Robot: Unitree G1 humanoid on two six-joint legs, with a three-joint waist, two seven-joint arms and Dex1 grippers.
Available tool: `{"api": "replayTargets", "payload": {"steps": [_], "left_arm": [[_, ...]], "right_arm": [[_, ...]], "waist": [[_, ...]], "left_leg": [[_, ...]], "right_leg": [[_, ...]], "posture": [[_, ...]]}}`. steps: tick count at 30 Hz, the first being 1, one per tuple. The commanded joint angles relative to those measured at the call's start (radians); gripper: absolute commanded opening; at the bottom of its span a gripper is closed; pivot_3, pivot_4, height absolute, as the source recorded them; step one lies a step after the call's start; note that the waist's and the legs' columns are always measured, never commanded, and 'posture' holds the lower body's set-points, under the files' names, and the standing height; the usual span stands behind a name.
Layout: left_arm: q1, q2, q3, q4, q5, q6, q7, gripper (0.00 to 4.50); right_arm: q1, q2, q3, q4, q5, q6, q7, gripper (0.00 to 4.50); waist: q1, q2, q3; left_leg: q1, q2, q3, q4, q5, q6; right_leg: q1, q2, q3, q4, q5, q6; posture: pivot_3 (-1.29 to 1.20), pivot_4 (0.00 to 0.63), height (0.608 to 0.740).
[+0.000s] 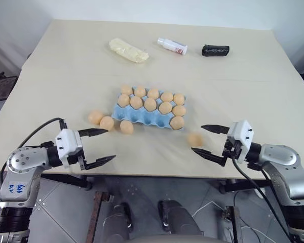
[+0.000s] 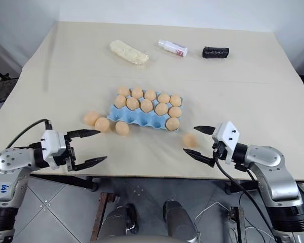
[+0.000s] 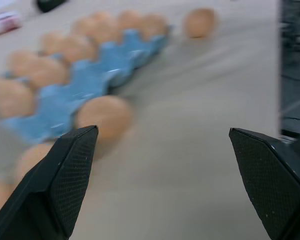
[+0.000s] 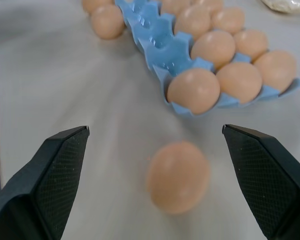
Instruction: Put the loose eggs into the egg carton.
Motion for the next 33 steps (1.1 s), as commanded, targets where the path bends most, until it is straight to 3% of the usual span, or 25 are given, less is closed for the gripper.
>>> {"api": "replayTargets", "payload": {"steps": [1,8,11,17,25,29,33], "left_arm": [[-0.026,-0.002,-0.02,-0.01,-0.007,-0.032,-0.035,4.47],[-0.038,-0.006,-0.028,-0.005,0.001,-0.037,-0.031,4.47],[-0.024,-0.005,-0.023,-0.011,0.004,-0.039,-0.021,4.5],[0.023,-0.004,0.011,-0.022,0.007,-0.045,0.024,4.5],[0.098,-0.026,0.086,-0.029,-0.01,-0.023,0.12,4.5],[0.143,-0.053,0.123,-0.027,-0.008,-0.007,0.181,4.5],[0.153,-0.058,0.128,-0.034,-0.005,-0.009,0.196,4.5]], "right_arm": [[-0.024,0.035,0.035,0.049,-0.038,-0.023,-0.03,4.5],[-0.082,0.104,0.068,0.209,-0.1,-0.103,-0.056,4.5],[-0.096,0.125,0.066,0.25,-0.11,-0.135,-0.058,3.88],[-0.073,0.11,0.051,0.205,-0.08,-0.134,-0.023,1.88],[-0.137,0.113,0.069,0.032,0.015,0.065,-0.042,1.8],[-0.348,0.229,0.143,0.138,-0.067,0.049,-0.124,1.8],[-0.443,0.286,0.188,0.282,-0.156,-0.015,-0.169,1.8]], "waist": [[0.001,0.0,0.0],[0.0,0.0,0.0],[0.0,0.0,0.0],[0.0,0.0,0.0],[-0.002,0.0,0.0],[-0.026,0.0,0.0],[-0.015,-0.001,-0.001]], "left_leg": [[0.0,0.0,0.0,0.0,0.0,0.0],[-0.001,0.0,0.0,0.004,0.0,0.004],[-0.001,0.0,0.0,0.005,0.0,0.004],[-0.001,0.0,0.0,0.005,0.0,0.004],[0.0,0.0,-0.001,0.006,-0.001,0.003],[0.0,0.0,-0.001,0.005,-0.002,0.002],[-0.001,0.0,-0.006,0.005,-0.001,0.001]], "right_leg": [[0.0,0.0,0.0,0.001,0.0,0.0],[0.0,0.0,0.0,0.002,0.0,0.0],[0.0,0.0,0.0,0.002,0.0,0.0],[0.0,0.0,0.0,0.002,0.0,0.0],[0.0,0.0,0.0,0.005,0.0,0.0],[-0.001,0.0,0.0,0.007,0.001,0.0],[0.0,-0.001,-0.006,0.007,0.0,-0.003]], "posture": [[0.0,0.15,0.74],[0.0,0.15,0.74],[0.0,0.15,0.74],[0.0,0.15,0.74],[0.0,0.15,0.74],[0.0,0.15,0.74],[0.0,0.15,0.74]]}}
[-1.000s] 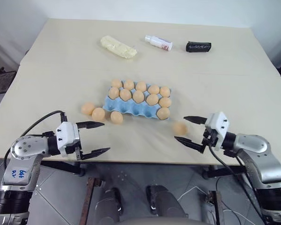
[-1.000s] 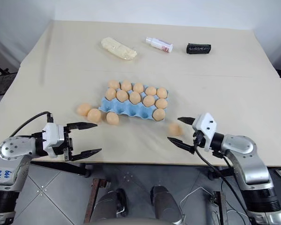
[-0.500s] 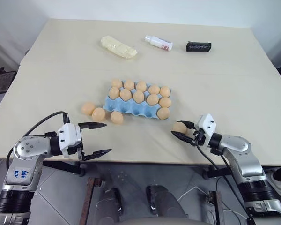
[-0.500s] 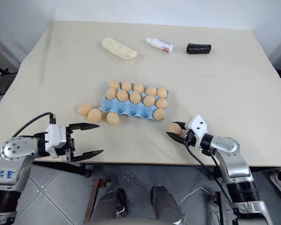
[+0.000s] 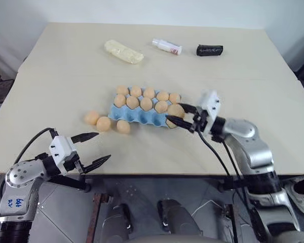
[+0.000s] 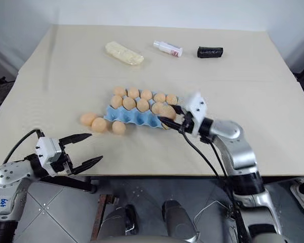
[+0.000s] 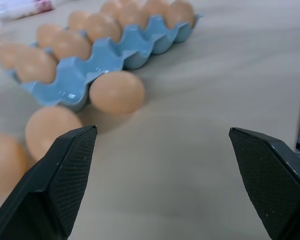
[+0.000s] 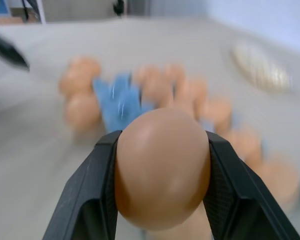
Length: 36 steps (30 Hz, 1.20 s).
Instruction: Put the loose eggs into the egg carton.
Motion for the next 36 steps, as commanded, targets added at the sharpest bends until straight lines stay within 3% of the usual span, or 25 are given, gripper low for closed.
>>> {"api": "replayTargets", "payload": {"steps": [1,3,11,21,28,36], "left_arm": [[0.013,0.002,0.031,-0.033,-0.007,-0.007,0.016,4.5],[0.024,0.003,0.042,-0.042,-0.009,-0.007,0.021,4.5],[0.063,-0.002,0.086,-0.061,-0.024,-0.001,0.044,4.5],[0.086,-0.009,0.139,-0.027,-0.039,0.025,0.074,4.5],[0.126,-0.017,0.164,-0.014,-0.04,0.041,0.079,4.5],[0.006,-0.151,-0.033,-0.184,-0.014,0.184,0.256,4.5]], "right_arm": [[-0.043,0.033,0.022,0.113,-0.066,-0.053,-0.044,1.8],[-0.072,0.055,0.03,0.171,-0.086,-0.084,-0.046,1.8],[-0.042,0.071,0.019,0.123,-0.045,-0.094,0.008,4.45],[0.196,-0.124,-0.12,-0.087,0.1,-0.17,0.208,4.48],[0.31,-0.191,-0.186,-0.099,0.137,-0.168,0.23,4.48],[0.328,-0.178,-0.174,-0.105,0.102,-0.203,0.187,4.48]], "waist": [[0.007,0.0,0.0],[0.009,0.0,0.0],[0.009,0.001,0.0],[0.029,0.0,0.0],[0.018,0.001,0.0],[0.033,0.001,0.0]], "left_leg": [[-0.001,0.0,0.0,0.0,0.001,-0.001],[-0.001,0.0,0.002,0.0,0.002,0.002],[-0.001,0.001,0.004,0.0,0.001,0.001],[-0.001,0.0,0.003,0.0,-0.001,0.002],[0.0,0.0,0.003,0.0,-0.001,0.002],[0.0,-0.002,0.002,0.002,-0.004,0.006]], "right_leg": [[0.0,0.0,0.0,-0.001,0.0,0.0],[0.0,0.0,0.001,-0.002,0.0,0.0],[-0.001,0.001,0.003,-0.002,-0.001,0.002],[0.001,-0.001,0.001,-0.004,-0.001,0.002],[0.001,0.0,0.003,-0.004,-0.001,0.001],[0.003,-0.001,0.003,-0.004,0.0,0.003]], "posture": [[0.0,0.15,0.74],[0.0,0.15,0.74],[0.0,0.15,0.74],[0.0,0.15,0.74],[0.0,0.15,0.74],[0.0,0.15,0.74]]}}
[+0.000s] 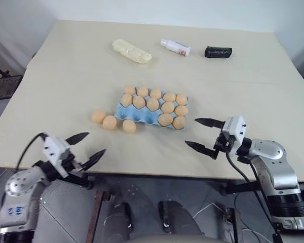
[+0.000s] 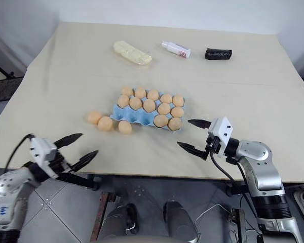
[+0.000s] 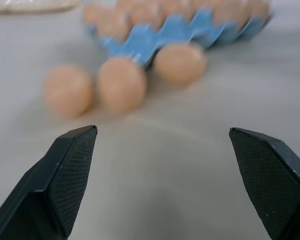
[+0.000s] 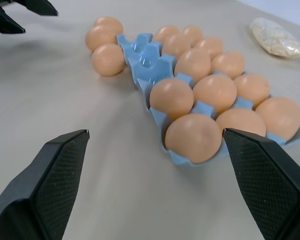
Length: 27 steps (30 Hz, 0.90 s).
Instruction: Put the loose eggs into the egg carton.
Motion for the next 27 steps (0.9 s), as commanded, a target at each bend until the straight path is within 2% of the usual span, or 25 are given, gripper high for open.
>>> {"api": "replayTargets", "payload": {"steps": [1,6,12,16,27], "left_arm": [[-0.039,-0.051,-0.079,-0.109,0.03,0.066,0.098,4.5],[-0.087,-0.151,-0.221,-0.169,0.135,0.167,0.255,4.5],[-0.166,-0.246,-0.323,-0.123,0.254,0.234,0.394,4.5],[-0.216,-0.297,-0.334,-0.077,0.3,0.263,0.466,4.5],[-0.283,-0.386,-0.36,0.008,0.343,0.258,0.53,4.5]], "right_arm": [[0.005,-0.003,-0.011,-0.042,-0.003,-0.024,-0.013,4.48],[0.015,0.0,-0.002,-0.071,-0.002,-0.014,-0.031,4.48],[0.022,0.005,0.01,-0.11,0.006,0.009,-0.047,4.48],[0.022,0.006,0.009,-0.121,0.008,0.02,-0.051,4.48],[0.028,0.009,0.005,-0.141,0.005,0.031,-0.076,4.48]], "waist": [[0.004,0.0,0.0],[0.01,0.0,0.0],[0.015,0.0,0.0],[0.016,0.0,0.0],[0.017,0.0,0.0]], "left_leg": [[0.0,0.0,0.0,0.0,0.001,0.001],[0.0,0.001,0.0,0.001,0.004,-0.001],[0.0,0.001,0.0,0.002,0.004,-0.002],[0.0,0.0,0.0,0.003,0.005,-0.001],[0.001,0.0,0.0,0.003,0.006,-0.001]], "right_leg": [[0.0,0.0,0.0,0.0,0.0,0.0],[0.0,0.002,0.002,0.0,0.0,0.0],[0.0,0.002,0.002,0.001,0.001,0.001],[0.0,0.002,0.003,0.002,0.001,0.002],[0.0,0.002,0.003,0.002,0.001,0.002]], "posture": [[0.0,0.15,0.74],[0.0,0.15,0.74],[0.0,0.15,0.74],[0.0,0.15,0.74],[0.0,0.15,0.74]]}}
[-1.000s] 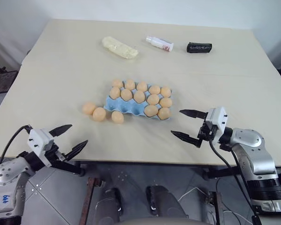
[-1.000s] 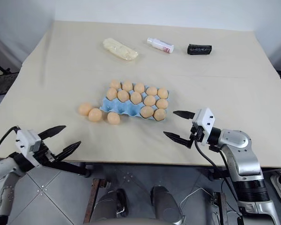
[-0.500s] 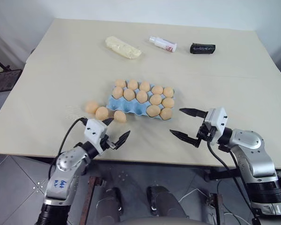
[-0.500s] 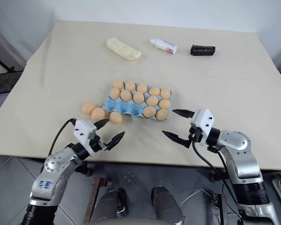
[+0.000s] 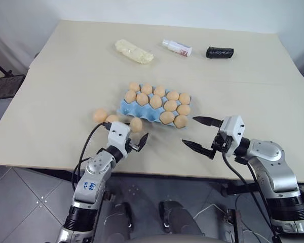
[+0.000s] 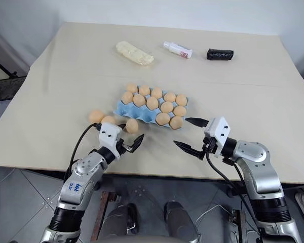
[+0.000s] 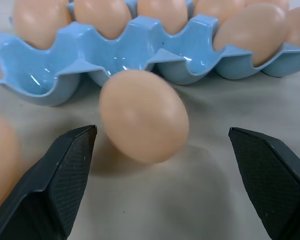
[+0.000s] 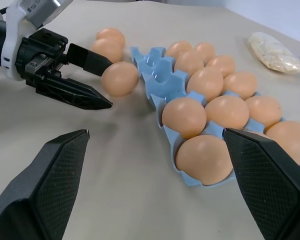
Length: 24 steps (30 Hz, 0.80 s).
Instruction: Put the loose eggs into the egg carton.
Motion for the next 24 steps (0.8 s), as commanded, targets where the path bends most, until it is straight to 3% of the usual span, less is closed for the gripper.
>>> {"api": "replayTargets", "payload": {"steps": [1,6,10,15,21,24], "left_arm": [[-0.041,-0.025,-0.004,0.025,0.016,-0.025,0.021,4.5],[-0.071,-0.039,-0.005,0.063,0.026,-0.036,0.027,4.5],[-0.071,-0.035,-0.003,0.067,0.025,-0.045,0.013,3.7],[-0.037,0.004,0.013,0.039,-0.006,-0.082,-0.055,2.1],[-0.015,0.089,0.025,0.012,-0.062,-0.248,-0.227,2.1],[-0.091,0.102,0.012,0.052,-0.076,-0.308,-0.294,2.1]], "right_arm": [[0.007,0.004,-0.007,-0.048,0.01,-0.005,-0.014,4.48],[0.005,0.007,-0.005,-0.049,0.008,-0.006,-0.024,4.48],[0.004,0.009,-0.004,-0.047,0.005,-0.009,-0.03,4.5],[0.007,0.011,-0.002,-0.05,0.004,-0.008,-0.039,4.5],[0.013,0.012,-0.001,-0.053,0.003,-0.006,-0.046,4.5],[0.015,0.015,0.0,-0.058,0.001,-0.004,-0.053,4.5]], "waist": [[0.002,0.0,0.0],[0.001,0.0,0.0],[0.001,0.0,0.0],[0.0,0.0,0.0],[0.001,0.0,0.0],[0.006,0.0,0.0]], "left_leg": [[0.0,0.0,0.0,0.0,0.0,0.0],[0.0,-0.001,0.0,0.0,0.0,0.0],[0.0,0.0,0.0,0.0,0.0,0.0],[0.0,0.0,0.0,0.0,0.0,0.0],[0.0,0.0,0.0,0.0,0.0,0.0],[0.0,0.0,0.001,0.0,0.0,0.0]], "right_leg": [[0.0,0.0,0.0,0.0,0.0,0.0],[0.0,0.0,0.0,0.0,0.0,0.0],[0.0,0.0,0.0,0.0,0.0,0.0],[0.0,0.0,0.0,0.0,0.0,0.0],[0.0,0.0,0.0,0.0,0.0,0.0],[0.0,-0.001,0.0,0.0,0.0,0.0]], "posture": [[0.0,0.15,0.74],[0.0,0.15,0.74],[0.0,0.15,0.74],[0.0,0.15,0.74],[0.0,0.15,0.74],[0.0,0.15,0.74]]}}
